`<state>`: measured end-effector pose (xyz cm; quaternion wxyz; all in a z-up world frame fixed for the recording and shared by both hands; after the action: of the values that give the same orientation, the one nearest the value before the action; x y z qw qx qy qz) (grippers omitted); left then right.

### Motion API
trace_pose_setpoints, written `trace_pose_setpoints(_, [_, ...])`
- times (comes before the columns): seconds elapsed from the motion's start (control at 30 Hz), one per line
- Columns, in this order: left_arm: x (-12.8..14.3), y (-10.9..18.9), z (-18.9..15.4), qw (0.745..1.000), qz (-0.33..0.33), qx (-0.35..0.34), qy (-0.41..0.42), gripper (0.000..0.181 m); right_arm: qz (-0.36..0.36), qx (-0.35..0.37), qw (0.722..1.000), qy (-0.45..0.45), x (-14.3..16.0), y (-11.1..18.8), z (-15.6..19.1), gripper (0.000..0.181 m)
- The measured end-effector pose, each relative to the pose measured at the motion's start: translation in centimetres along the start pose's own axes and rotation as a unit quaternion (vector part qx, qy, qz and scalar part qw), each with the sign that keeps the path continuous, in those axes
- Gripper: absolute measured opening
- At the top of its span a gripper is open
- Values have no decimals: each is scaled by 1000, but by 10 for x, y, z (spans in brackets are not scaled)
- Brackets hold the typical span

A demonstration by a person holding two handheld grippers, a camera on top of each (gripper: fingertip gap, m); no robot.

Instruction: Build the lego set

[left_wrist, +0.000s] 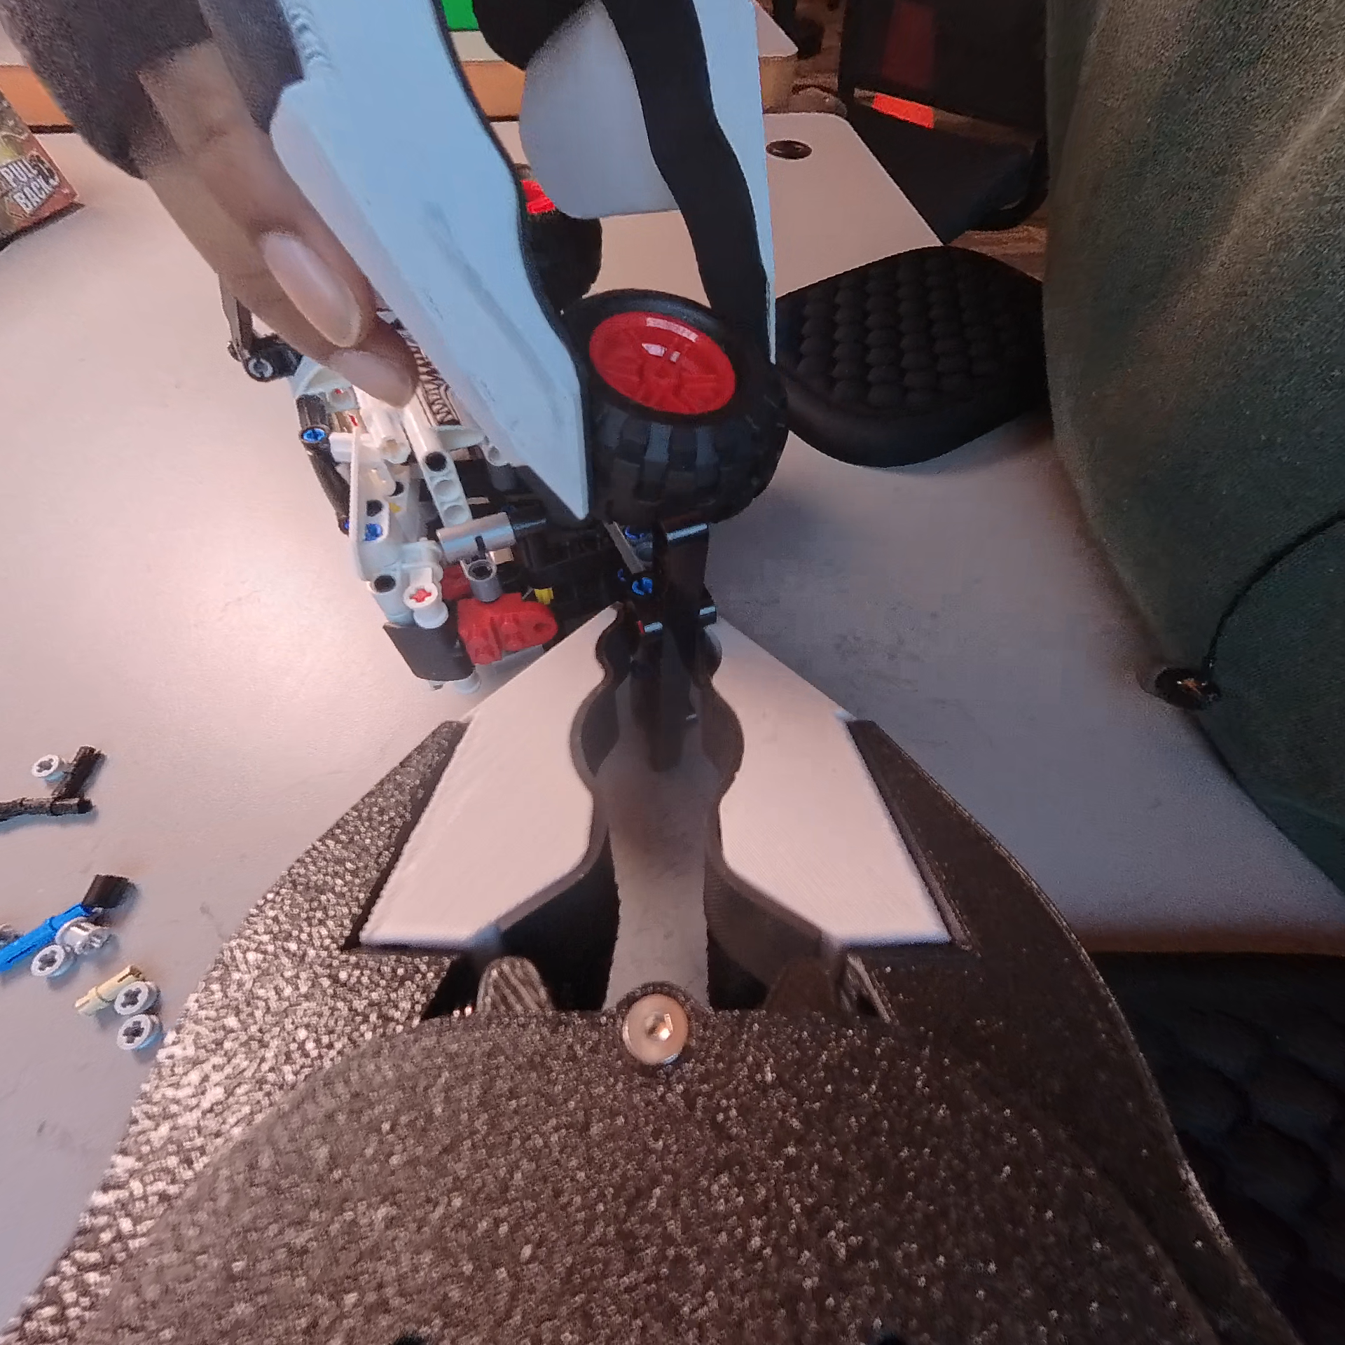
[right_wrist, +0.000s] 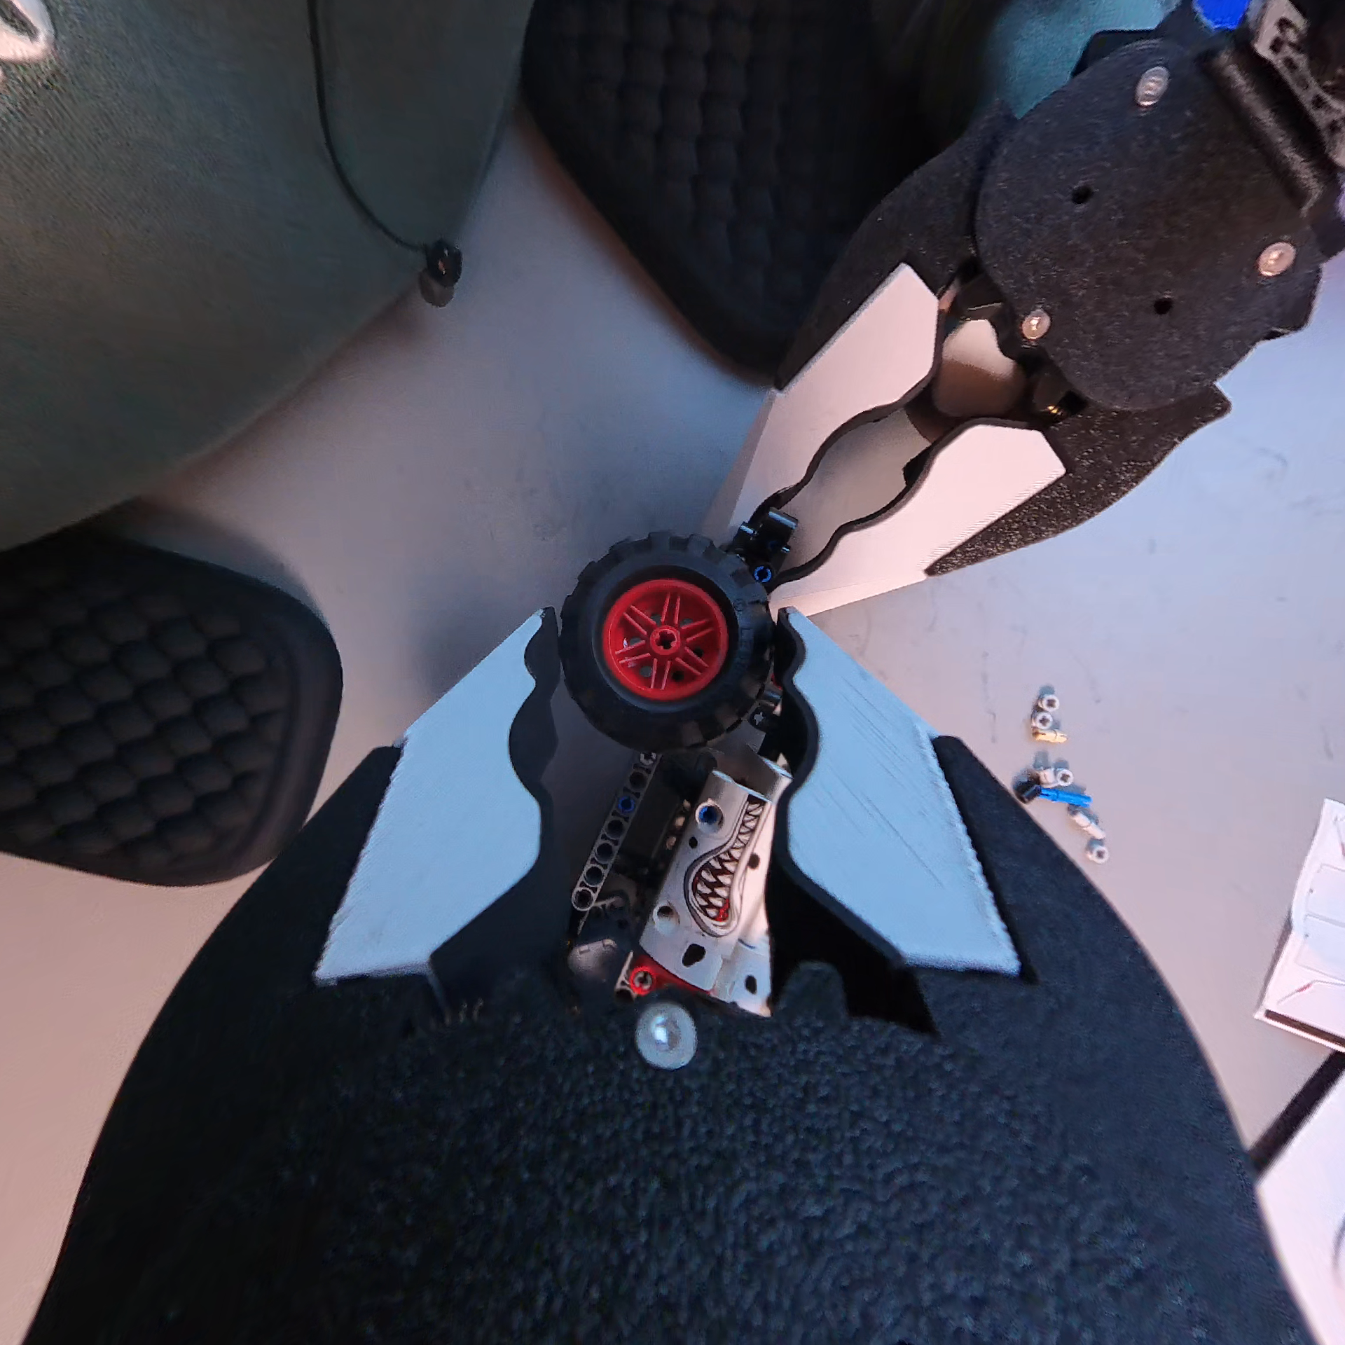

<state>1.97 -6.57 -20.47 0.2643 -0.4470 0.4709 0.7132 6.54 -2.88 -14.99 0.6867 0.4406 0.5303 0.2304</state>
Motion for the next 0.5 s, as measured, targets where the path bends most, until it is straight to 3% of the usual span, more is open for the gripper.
trace_pose_setpoints(0.3, [0,0,0,1000,-1,5,5,13,6,-42,999,-3,2,-5,-1,57])
trace_pose_setpoints(0.5, [1,1,3,1000,-2,10,27,13,0,-27,1000,-10,5,-2,-4,57])
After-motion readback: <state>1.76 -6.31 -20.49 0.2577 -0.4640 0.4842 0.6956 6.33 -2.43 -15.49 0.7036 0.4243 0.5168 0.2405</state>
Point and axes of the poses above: each gripper's, where its closed fingertips meet, y back along the fingers, x out of its underside, z = x × y across the jaws, the point moved 4 cm from there along y, back along the fingers, and after that the axes turned 11 degrees about -y, right-handed, at the moved point
